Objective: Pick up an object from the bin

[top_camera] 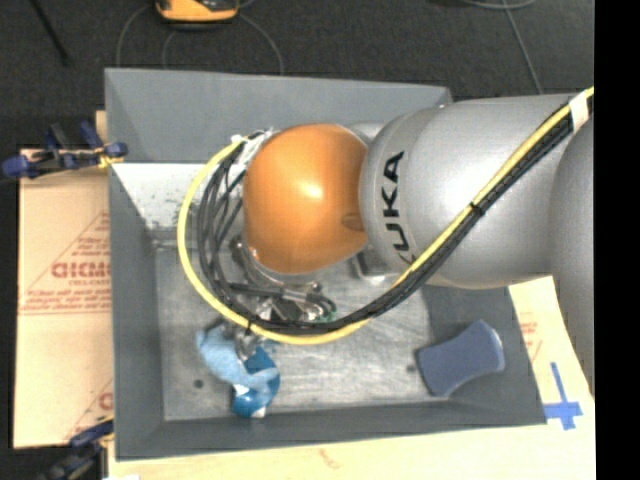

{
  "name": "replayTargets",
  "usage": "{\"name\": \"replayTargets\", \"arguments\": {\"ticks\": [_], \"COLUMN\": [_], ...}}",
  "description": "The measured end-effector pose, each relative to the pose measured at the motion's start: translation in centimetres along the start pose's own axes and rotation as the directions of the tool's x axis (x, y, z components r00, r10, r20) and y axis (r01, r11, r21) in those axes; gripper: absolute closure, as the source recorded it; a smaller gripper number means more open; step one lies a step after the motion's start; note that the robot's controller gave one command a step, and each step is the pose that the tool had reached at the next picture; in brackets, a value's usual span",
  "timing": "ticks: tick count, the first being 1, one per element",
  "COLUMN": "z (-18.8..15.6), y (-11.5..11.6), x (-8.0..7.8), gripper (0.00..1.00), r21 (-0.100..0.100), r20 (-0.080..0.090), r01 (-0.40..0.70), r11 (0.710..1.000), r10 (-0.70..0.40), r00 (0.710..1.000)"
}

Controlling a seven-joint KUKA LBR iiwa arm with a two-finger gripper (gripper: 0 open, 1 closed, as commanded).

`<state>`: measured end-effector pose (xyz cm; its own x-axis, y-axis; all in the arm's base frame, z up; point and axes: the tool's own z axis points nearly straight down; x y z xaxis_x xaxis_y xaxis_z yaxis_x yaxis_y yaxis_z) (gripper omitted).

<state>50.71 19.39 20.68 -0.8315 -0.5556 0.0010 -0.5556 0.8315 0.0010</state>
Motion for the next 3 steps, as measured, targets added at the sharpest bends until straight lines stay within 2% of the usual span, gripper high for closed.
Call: {"name": "replayTargets", "arguments": {"ticks": [1, 2, 3], "z": [0.0, 1.5, 9.5], "y": [0.0, -0.2, -0.3], "x": [0.0, -0.7, -6.1], "gripper": [1.00, 1.00, 1.00], "r21": [0.000, 0.002, 0.002], "r20": [0.000, 0.010, 0.005], "r01": [0.000, -0.062, 0.162], "r11": [1.000, 0.998, 0.987], "r10": [0.000, 0.062, -0.162], "r00": [1.000, 0.998, 0.987]}}
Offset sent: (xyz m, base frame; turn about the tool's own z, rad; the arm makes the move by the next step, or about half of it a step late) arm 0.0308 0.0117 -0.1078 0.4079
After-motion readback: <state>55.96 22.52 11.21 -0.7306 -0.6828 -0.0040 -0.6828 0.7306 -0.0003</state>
